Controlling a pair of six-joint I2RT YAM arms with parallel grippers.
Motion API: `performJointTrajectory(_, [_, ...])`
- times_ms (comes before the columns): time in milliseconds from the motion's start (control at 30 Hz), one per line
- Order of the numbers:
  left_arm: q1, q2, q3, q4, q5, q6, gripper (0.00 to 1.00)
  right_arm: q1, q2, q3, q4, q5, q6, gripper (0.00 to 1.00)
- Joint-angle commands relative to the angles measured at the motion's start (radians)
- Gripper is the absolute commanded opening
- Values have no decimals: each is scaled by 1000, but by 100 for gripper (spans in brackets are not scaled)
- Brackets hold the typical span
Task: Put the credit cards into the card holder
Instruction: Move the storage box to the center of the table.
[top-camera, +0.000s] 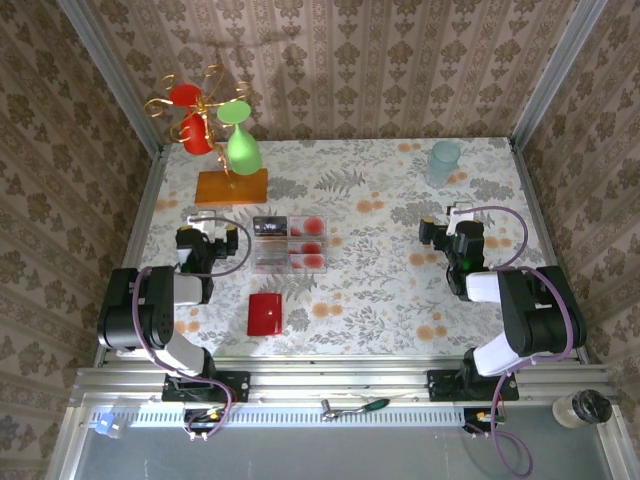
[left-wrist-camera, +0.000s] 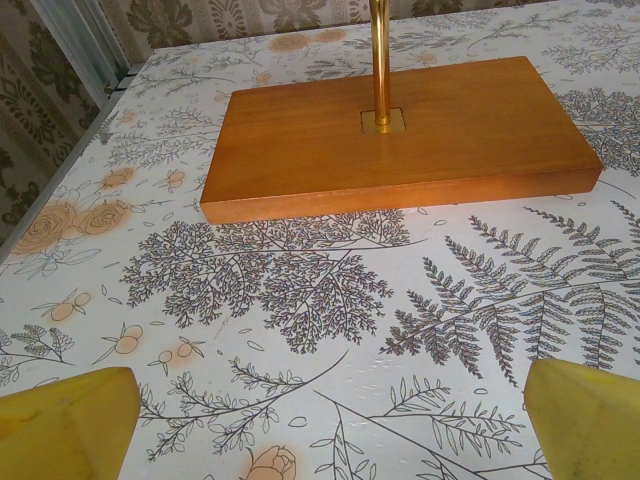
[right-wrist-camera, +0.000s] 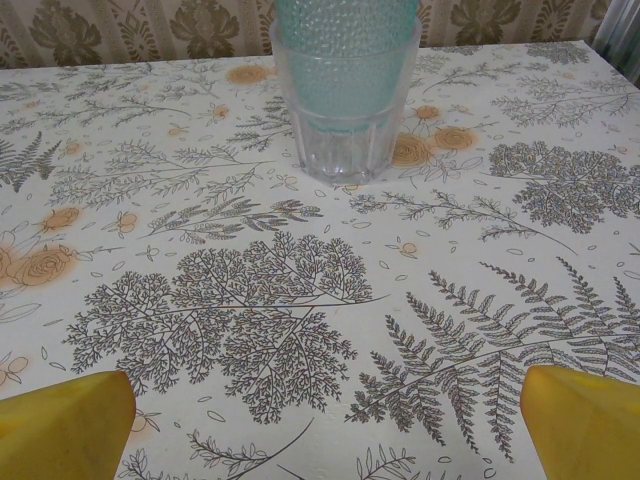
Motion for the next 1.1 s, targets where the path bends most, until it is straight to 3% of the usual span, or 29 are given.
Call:
performJointTrajectory(0, [4, -3, 20, 4, 18, 0, 100, 3, 4, 0, 19, -9, -13, 100])
performJointTrajectory(633, [6, -5, 18, 9, 21, -2, 100, -3, 3, 1, 20, -27, -13, 100])
performJointTrajectory(733, [6, -44, 26, -39, -7, -18, 100, 4, -75, 67, -158, -69, -40, 100])
performJointTrajectory(867, [20, -138, 90, -230, -45, -48, 100, 5, -211, 193, -441, -12, 18, 100])
performJointTrajectory(967, [21, -207, 124, -333, -96, -68, 100, 3, -257, 321, -654, 23, 167, 100])
performJointTrajectory(1067, [21, -299, 176, -492, -155, -157, 100, -14, -275, 436, -910, 157, 494, 100])
